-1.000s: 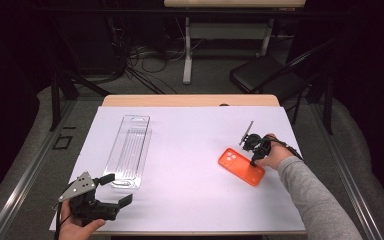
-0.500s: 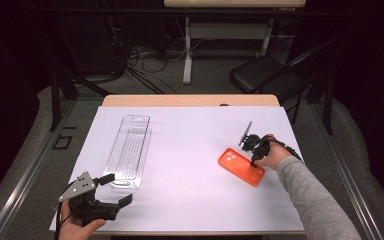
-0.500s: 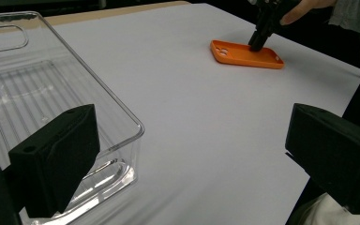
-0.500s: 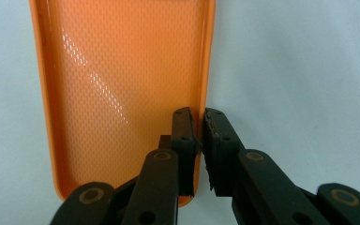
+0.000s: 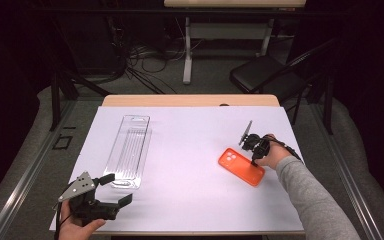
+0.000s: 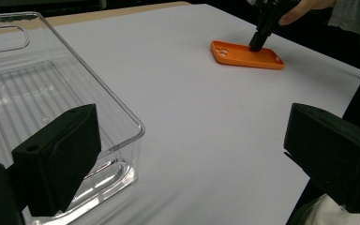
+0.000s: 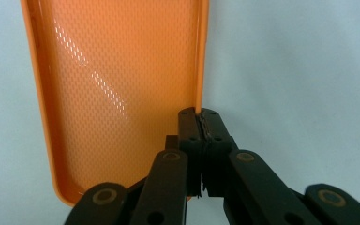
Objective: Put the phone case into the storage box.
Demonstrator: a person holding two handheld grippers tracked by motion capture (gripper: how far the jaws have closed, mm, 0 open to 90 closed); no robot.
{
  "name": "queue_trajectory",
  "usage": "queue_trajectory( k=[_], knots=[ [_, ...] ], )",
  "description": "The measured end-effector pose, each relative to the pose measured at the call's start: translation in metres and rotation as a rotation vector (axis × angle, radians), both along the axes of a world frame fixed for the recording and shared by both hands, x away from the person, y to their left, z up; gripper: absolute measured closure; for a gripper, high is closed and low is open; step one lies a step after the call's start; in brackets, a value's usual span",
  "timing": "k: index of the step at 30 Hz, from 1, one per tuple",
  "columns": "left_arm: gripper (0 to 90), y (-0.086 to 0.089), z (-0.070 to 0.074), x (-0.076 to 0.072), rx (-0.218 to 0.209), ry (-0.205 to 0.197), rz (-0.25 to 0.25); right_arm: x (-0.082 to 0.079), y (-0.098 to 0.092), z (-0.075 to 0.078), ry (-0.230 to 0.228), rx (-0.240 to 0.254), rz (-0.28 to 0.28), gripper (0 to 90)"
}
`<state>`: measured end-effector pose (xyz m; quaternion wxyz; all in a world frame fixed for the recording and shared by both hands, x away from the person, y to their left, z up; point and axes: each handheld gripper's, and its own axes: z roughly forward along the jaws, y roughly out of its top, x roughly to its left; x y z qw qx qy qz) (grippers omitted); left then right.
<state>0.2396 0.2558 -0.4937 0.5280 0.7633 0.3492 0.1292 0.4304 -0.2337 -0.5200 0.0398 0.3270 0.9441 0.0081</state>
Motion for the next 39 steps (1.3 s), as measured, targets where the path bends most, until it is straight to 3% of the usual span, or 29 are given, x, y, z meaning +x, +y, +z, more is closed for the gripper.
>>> queue_trajectory(
  k=[3, 4, 22, 29, 31, 33, 39],
  knots=[
    [4.4, -0.0001, 0.0001, 0.0, 0.0, 0.0, 0.001, 0.0002, -0.0004, 0.0006, 0.005, -0.003, 0.004, 88.9],
    [4.5, -0.0001, 0.0, 0.0, 0.0, 0.0, 0.0, -0.0008, -0.0011, -0.0018, -0.01, 0.025, -0.007, 88.9],
    [4.5, -0.0001, -0.0002, 0.0001, 0.002, -0.001, 0.001, 0.0001, -0.0014, 0.0016, 0.008, 0.002, -0.006, 89.3],
    [4.5, -0.0001, -0.0003, 0.0002, 0.002, -0.002, 0.0, -0.0007, -0.0019, 0.0005, -0.006, 0.025, -0.014, 89.5],
    [4.5, -0.0001, -0.0004, 0.0002, 0.001, -0.002, 0.001, -0.0015, -0.0026, -0.0018, -0.029, 0.06, -0.019, 89.5],
    [4.5, -0.0001, -0.0005, 0.0002, 0.002, -0.002, 0.002, -0.0003, -0.0021, 0.0023, -0.002, 0.019, -0.009, 89.5],
    [4.5, -0.0002, -0.0004, 0.0002, 0.004, -0.001, 0.0, -0.0012, -0.0029, 0.0007, -0.017, 0.043, -0.014, 89.6]
  ],
)
